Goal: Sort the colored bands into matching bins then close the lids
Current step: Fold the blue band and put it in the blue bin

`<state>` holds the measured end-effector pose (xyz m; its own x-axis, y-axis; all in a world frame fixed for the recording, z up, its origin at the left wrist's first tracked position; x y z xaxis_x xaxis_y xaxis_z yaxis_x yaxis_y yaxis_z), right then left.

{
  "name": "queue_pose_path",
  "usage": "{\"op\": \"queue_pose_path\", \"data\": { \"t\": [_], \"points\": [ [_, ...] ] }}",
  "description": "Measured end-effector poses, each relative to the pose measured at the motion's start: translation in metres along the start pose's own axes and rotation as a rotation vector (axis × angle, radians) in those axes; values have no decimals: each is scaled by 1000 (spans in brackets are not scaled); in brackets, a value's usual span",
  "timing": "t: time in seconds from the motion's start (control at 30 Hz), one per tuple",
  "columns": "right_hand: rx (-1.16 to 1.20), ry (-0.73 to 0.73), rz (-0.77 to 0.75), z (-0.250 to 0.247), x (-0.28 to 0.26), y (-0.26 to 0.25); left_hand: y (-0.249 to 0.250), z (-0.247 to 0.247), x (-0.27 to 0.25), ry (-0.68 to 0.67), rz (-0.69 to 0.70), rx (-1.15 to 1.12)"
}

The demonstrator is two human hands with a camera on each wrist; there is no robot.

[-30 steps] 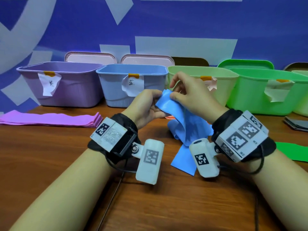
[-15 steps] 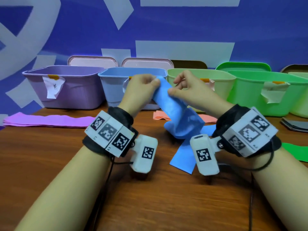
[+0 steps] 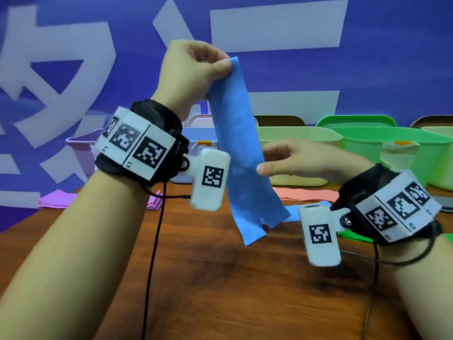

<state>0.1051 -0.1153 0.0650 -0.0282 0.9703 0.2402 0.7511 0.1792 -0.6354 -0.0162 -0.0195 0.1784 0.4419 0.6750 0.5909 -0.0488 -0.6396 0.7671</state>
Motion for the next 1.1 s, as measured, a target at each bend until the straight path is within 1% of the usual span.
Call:
{"op": "queue_pose_path", "data": {
  "t": [0.03,0.1,0.13,0.17,0.23,0.27,0.33,0.37,0.43,0.5,0.63,0.67,0.83,1.0,1.1],
  "points": [
    [-64,-43,47,3,-1,6,0,-4,0,21,-7,-13],
    [-172,-64,123,6,-3,16,0,-14,1,79,-20,-37],
    [-173,-70,146,9,-2,22,1,-18,2,99,-25,-43],
    [-113,-75,166,13,-2,25,2,-20,1,104,-28,-49],
    [-40,-153,218,25,-1,32,8,-22,0,101,-19,-49],
    [-52,-189,250,29,1,39,12,-23,-1,101,-6,-45],
    [-114,-165,284,29,7,53,19,-24,-3,97,15,-47],
    [-146,-125,286,26,10,62,22,-25,-4,90,20,-56],
    [-203,-63,350,21,12,82,27,-30,-4,88,31,-77],
    [-213,-42,450,18,8,102,32,-38,-6,99,47,-106],
    [-101,-111,617,32,4,122,30,-45,-6,67,32,-179],
    [-115,-127,643,35,4,124,28,-45,-6,57,23,-179],
    [-245,-184,676,41,22,127,20,-50,-4,42,-8,-158],
    [-403,-297,684,43,32,126,9,-45,-4,-7,-42,-106],
    [-382,-306,676,45,33,125,5,-41,-5,-31,-53,-92]
  ]
}}
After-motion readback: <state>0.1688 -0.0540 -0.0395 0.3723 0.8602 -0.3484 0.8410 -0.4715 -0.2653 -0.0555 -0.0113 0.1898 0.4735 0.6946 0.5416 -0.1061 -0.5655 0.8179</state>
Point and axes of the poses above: each hand's wrist, its own x-axis towards the middle knuckle, its own z-axis out of the palm, y = z × x, the point moved 7 cm from there along x, towards the middle knuckle, and after that the axes turned 8 degrees about -z, right-handed, at the moved point
